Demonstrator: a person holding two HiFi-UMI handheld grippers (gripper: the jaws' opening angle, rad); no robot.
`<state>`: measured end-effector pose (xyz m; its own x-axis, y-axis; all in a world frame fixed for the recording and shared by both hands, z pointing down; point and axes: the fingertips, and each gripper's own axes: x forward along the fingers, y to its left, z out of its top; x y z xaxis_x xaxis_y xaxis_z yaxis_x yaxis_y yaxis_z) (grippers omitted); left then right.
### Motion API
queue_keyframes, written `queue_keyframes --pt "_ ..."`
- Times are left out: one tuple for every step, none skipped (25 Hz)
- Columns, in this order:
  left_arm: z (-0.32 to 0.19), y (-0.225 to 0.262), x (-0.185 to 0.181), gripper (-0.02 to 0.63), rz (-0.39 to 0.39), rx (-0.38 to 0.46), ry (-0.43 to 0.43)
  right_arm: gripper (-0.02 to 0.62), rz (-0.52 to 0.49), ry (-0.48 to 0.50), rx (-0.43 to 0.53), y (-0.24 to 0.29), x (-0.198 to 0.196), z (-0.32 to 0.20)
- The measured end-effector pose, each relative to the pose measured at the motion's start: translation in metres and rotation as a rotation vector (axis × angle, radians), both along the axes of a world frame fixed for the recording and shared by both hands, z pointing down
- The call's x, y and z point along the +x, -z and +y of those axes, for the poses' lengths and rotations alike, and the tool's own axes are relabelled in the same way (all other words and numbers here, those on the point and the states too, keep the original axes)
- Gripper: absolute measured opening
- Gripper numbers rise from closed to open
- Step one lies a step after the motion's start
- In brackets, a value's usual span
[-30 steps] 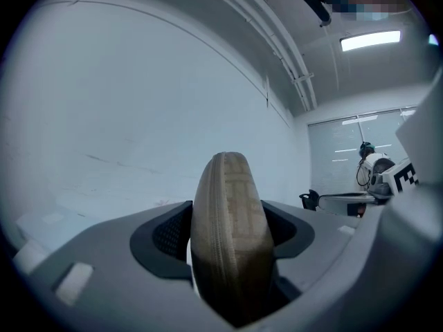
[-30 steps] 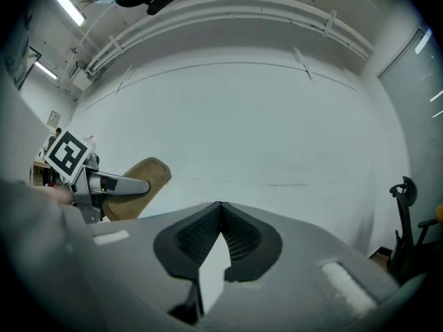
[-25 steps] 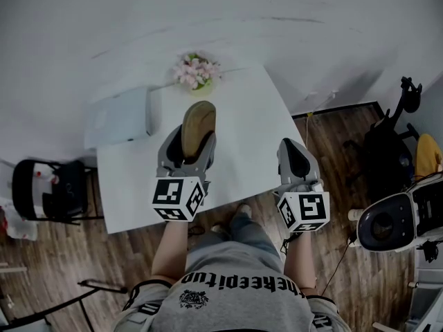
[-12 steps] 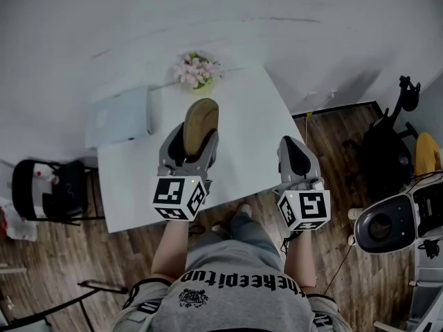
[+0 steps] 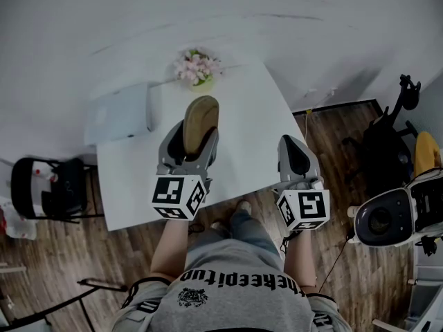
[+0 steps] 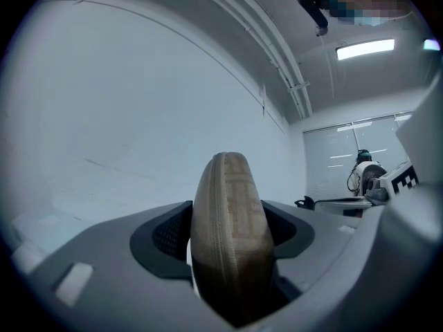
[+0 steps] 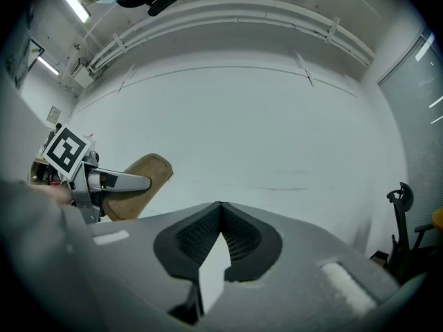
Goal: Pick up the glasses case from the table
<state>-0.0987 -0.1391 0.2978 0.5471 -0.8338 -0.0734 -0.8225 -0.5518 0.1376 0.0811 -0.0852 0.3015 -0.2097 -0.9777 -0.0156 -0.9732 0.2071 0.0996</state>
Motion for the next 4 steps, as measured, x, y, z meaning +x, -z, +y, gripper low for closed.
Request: queue_keyframes --pt "-0.0003 0.0000 -0.0001 0.307 0.000 0.000 0.000 0.003 0.000 -0.002 0.000 0.0001 0.0005 -0.0002" --pt "-0.0006 0.0001 -0.0001 0.307 0.000 0.000 0.000 0.003 -0.001 -0.004 0.000 0.0002 0.0011 -0.0004" --pt "-0.0010 0.0003 -0.0001 0.307 0.000 0.001 0.001 0.003 -0.001 -0.006 0.000 0.0005 0.0016 -0.0007" --pt "-0.0014 0.0006 -0.0001 0.307 0.000 0.001 0.001 0.003 -0.001 -0.007 0.000 0.0007 0.0020 -0.0011"
